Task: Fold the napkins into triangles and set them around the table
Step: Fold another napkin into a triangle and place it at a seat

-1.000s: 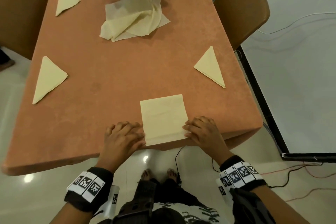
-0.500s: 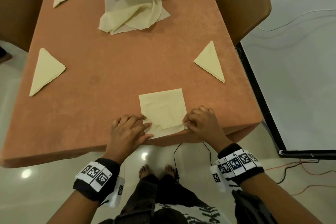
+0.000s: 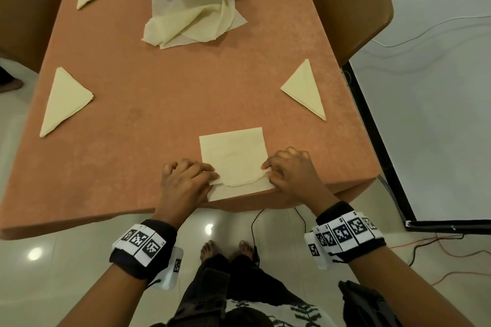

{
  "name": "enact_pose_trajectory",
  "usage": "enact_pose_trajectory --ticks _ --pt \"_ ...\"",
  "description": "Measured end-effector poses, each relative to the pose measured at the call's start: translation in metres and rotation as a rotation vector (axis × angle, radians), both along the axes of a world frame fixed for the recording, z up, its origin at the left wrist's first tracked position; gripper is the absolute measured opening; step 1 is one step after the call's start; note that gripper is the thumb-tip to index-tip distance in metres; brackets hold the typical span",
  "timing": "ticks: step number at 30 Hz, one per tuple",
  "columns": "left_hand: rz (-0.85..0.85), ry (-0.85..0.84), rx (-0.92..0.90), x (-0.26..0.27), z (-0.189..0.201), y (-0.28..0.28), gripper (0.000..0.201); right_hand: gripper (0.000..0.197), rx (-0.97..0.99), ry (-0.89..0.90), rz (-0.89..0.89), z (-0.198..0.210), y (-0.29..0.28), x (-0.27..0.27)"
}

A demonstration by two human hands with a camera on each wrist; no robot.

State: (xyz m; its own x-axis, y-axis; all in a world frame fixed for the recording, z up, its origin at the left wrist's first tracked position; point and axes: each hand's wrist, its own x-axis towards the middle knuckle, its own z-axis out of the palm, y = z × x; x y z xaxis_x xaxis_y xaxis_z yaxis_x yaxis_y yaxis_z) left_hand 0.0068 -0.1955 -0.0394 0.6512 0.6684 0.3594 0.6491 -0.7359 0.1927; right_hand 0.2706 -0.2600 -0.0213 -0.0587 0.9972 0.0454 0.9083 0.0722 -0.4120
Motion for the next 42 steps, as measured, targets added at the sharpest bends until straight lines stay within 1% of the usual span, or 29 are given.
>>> enact_pose_trajectory --ticks 3,5,6,9,10,12,13,15,19,21,23,25,26,27,28,29,32,33,34,36,38,39,40,42 --pt "-0.004 0.011 -0.012 -0.003 -0.001 -0.002 0.03 0.047 0.072 -0.117 0.091 0.0 -0.003 -0.016" --pt "-0.008 0.003 -0.032 -0.005 0.0 -0.003 0.039 0.047 0.116 -0.211 0.164 -0.006 -0.003 -0.029" --pt "-0.009 0.0 -0.041 -0.006 0.001 -0.003 0.042 0.041 0.147 -0.241 0.172 -0.01 -0.003 -0.032" --pt "-0.005 -0.007 -0.069 -0.012 0.002 -0.005 0.043 0.013 0.264 -0.301 0.137 -0.017 -0.005 -0.023" --pt "-0.01 -0.002 -0.085 -0.014 0.002 -0.007 0.045 0.008 0.291 -0.314 0.142 -0.017 -0.008 -0.018" --pt "-0.03 0.013 -0.105 -0.018 -0.001 -0.011 0.045 0.005 0.325 -0.33 0.181 -0.018 -0.015 -0.009" --pt "-0.04 0.019 -0.108 -0.019 -0.003 -0.013 0.042 0.005 0.335 -0.327 0.206 -0.017 -0.018 -0.008" --pt "-0.053 0.026 -0.109 -0.021 -0.005 -0.019 0.039 0.013 0.341 -0.317 0.242 -0.017 -0.025 -0.008" --pt "-0.075 0.086 -0.154 -0.024 -0.008 -0.027 0.052 0.018 0.323 -0.355 0.239 -0.022 -0.03 -0.009" --pt "-0.076 0.134 -0.199 -0.022 -0.005 -0.03 0.057 0.015 0.301 -0.354 0.244 -0.025 -0.032 -0.009" --pt "-0.038 0.111 -0.243 -0.019 0.0 -0.031 0.061 0.008 0.282 -0.336 0.249 -0.026 -0.032 -0.009" --pt "0.047 0.035 -0.285 -0.013 0.007 -0.027 0.058 0.018 0.27 -0.313 0.245 -0.026 -0.033 -0.01" --pt "0.088 0.024 -0.299 -0.009 0.01 -0.023 0.054 0.02 0.269 -0.311 0.244 -0.026 -0.033 -0.01" --pt "0.114 0.051 -0.305 -0.003 0.012 -0.017 0.052 0.02 0.271 -0.316 0.247 -0.027 -0.033 -0.009" --pt "0.119 0.116 -0.316 0.003 0.013 -0.01 0.054 0.02 0.267 -0.328 0.247 -0.029 -0.034 -0.009" --pt "0.1 0.196 -0.34 0.01 0.012 -0.002 0.062 0.018 0.265 -0.339 0.247 -0.031 -0.034 -0.009" --pt "0.034 0.406 -0.425 0.022 0.005 0.023 0.092 0.014 0.27 -0.338 0.226 -0.036 -0.037 -0.01" --pt "0.044 0.462 -0.46 0.022 0.003 0.033 0.1 0.014 0.276 -0.329 0.214 -0.037 -0.039 -0.01" --pt "0.071 0.494 -0.488 0.021 0.001 0.043 0.103 0.013 0.279 -0.323 0.204 -0.038 -0.039 -0.01" --pt "0.174 0.491 -0.529 0.013 0.001 0.063 0.093 0.013 0.284 -0.317 0.193 -0.039 -0.04 -0.011" --pt "0.268 0.418 -0.519 0.007 0.007 0.07 0.084 0.012 0.286 -0.306 0.187 -0.039 -0.041 -0.011" --pt "0.269 0.378 -0.488 0.007 0.011 0.066 0.081 0.013 0.285 -0.299 0.184 -0.038 -0.041 -0.012" --pt "0.226 0.354 -0.449 0.009 0.013 0.057 0.079 0.014 0.28 -0.295 0.18 -0.038 -0.041 -0.013" --pt "0.071 0.354 -0.391 0.014 0.01 0.029 0.076 0.017 0.265 -0.29 0.175 -0.036 -0.041 -0.014"
